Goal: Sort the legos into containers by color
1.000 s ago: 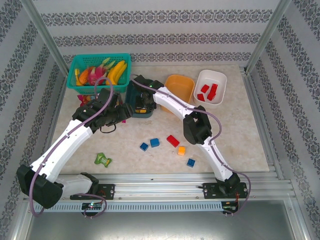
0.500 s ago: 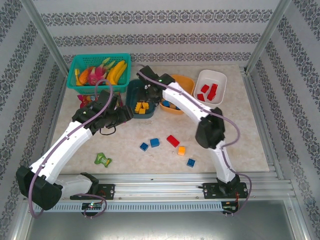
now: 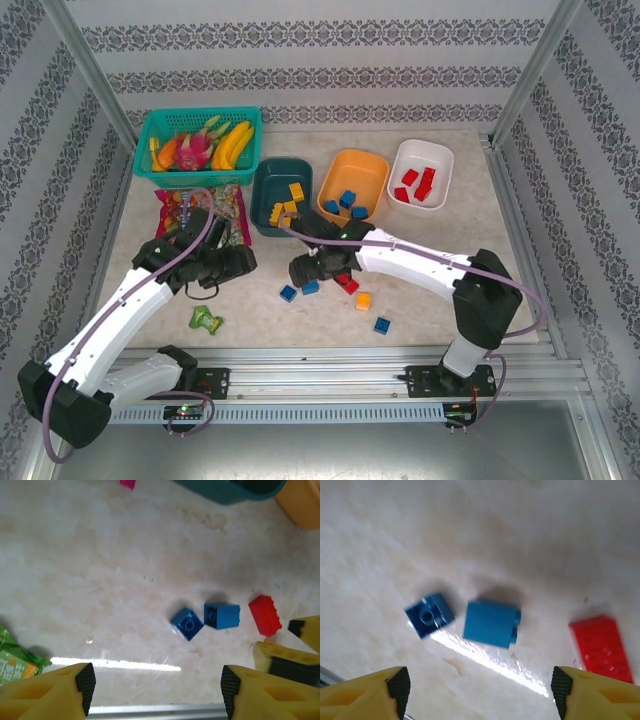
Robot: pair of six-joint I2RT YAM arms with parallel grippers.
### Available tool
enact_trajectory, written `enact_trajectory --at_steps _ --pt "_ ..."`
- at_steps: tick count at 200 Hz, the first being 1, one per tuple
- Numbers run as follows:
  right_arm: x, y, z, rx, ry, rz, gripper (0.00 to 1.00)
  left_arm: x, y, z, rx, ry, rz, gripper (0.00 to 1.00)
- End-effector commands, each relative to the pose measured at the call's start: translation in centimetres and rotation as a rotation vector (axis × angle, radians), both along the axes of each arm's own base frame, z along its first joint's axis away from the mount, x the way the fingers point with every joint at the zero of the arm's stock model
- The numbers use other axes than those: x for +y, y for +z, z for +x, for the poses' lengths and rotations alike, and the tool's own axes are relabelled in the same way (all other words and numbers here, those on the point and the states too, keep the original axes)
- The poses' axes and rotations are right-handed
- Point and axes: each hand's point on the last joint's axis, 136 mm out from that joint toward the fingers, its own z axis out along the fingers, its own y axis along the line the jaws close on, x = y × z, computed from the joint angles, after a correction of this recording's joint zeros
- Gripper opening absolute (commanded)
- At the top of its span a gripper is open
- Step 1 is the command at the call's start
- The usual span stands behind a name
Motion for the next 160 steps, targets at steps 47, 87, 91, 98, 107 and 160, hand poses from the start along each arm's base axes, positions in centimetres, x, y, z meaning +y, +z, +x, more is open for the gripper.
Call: enact_trajectory --at_steps 47,87,91,98,107,160 --pt "0.9 -4.6 0.4 0.078 -0.096 -0.035 0.78 -1.3 -1.1 -2.3 0.046 -0.056 -0.084 0.7" --pt "0.7 -6.3 1.1 0.093 -0.109 -0.076 0.72 -1.4 -0.5 -2.1 0.026 -0.056 -0.092 0.7" --pt "0.7 -6.4 1.2 0.093 -0.108 -0.078 0.71 -1.4 -0.4 -2.1 0.023 -0.056 -0.093 0.7" --pt "0.7 -6.6 1.4 0.094 -0.11 -0.081 0.7 -1.4 -0.3 -2.1 0.02 -0.053 -0.096 0.7" --pt "0.7 -6.9 1.6 0.096 -0.113 -0.082 0.68 -1.4 -0.2 -2.1 0.014 -0.054 -0.099 0.7" --pt "0.9 -7.7 2.5 0.112 -0.117 -0.085 0.5 -1.6 0.1 -1.8 -0.001 -0.052 -0.107 0.7"
